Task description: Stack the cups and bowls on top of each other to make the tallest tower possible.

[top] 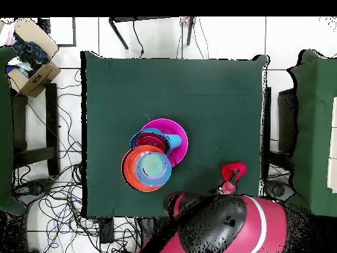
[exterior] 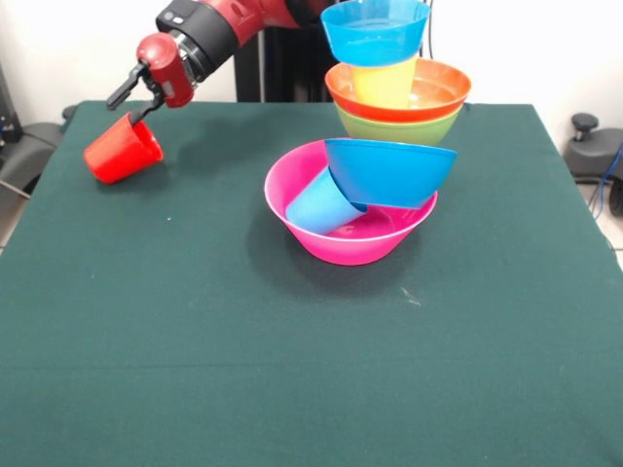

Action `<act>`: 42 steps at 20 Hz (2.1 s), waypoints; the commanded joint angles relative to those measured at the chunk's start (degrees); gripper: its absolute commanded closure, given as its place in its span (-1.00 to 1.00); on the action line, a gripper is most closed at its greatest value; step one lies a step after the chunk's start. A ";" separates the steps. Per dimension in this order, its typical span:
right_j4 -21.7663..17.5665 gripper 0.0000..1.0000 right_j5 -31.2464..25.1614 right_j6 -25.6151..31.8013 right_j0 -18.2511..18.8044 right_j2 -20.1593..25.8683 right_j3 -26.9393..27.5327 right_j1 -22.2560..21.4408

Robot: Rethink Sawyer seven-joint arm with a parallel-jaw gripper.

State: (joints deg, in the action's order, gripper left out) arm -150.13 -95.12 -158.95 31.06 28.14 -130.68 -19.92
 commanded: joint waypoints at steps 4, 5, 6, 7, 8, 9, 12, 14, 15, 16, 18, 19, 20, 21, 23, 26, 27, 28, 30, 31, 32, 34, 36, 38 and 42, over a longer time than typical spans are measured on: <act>-4.67 -1.00 -4.40 -19.22 0.07 2.39 9.91 4.74; -4.56 -1.00 -4.59 -19.32 -0.13 2.28 10.02 4.86; -4.67 -1.00 -4.74 -19.40 -0.32 2.09 10.45 5.38; -4.60 -1.00 -4.55 -19.65 -0.27 2.17 10.63 5.61; -4.64 -1.00 -4.05 -19.86 -0.20 2.17 10.89 5.87; -4.89 -1.00 -3.41 -19.86 -0.25 2.13 11.05 6.06; -4.72 -1.00 -2.09 -20.01 -0.44 1.83 11.83 7.06; -3.97 -1.00 -1.85 -19.80 -0.77 1.57 12.39 7.74; -3.39 -1.00 -1.69 -19.54 -0.98 1.46 12.71 8.10; -2.92 -1.00 -1.76 -19.17 -1.30 1.35 13.32 8.63; -2.28 -1.00 -2.04 -19.22 -1.63 1.15 13.63 8.84; -2.22 -1.00 -1.92 -19.14 -1.73 1.09 13.62 8.73; -2.10 -1.00 -1.69 -19.27 -1.67 1.10 13.61 8.66; -2.23 -1.00 -1.54 -19.24 -1.74 1.03 13.52 8.43; -2.08 -1.00 -1.53 -18.92 -1.97 0.76 13.54 8.05; -2.21 -1.00 -1.68 -19.02 -1.99 0.42 13.49 7.40; -2.25 -1.00 -1.72 -19.41 -1.78 0.45 13.55 7.33; -2.30 -1.00 -1.75 -19.80 -1.56 0.48 13.62 7.25; -1.90 -1.00 -1.69 -19.47 -1.58 0.32 13.71 6.98; -1.57 -1.00 -1.68 -19.33 -1.63 0.28 13.68 6.75; -1.51 -1.00 -1.78 -19.32 -1.64 0.17 13.71 6.66; -1.83 -1.00 -1.89 -19.49 -1.44 -0.15 13.87 6.85; -1.99 -1.00 -1.67 -18.99 -1.65 -0.42 14.09 6.85; -2.65 -1.00 -1.02 -19.07 -1.55 -0.50 14.10 6.83; -2.78 -1.00 -1.52 -19.50 -1.80 -0.85 14.24 6.65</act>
State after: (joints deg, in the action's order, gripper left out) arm -150.15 -97.09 -165.37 30.83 25.48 -124.90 -12.59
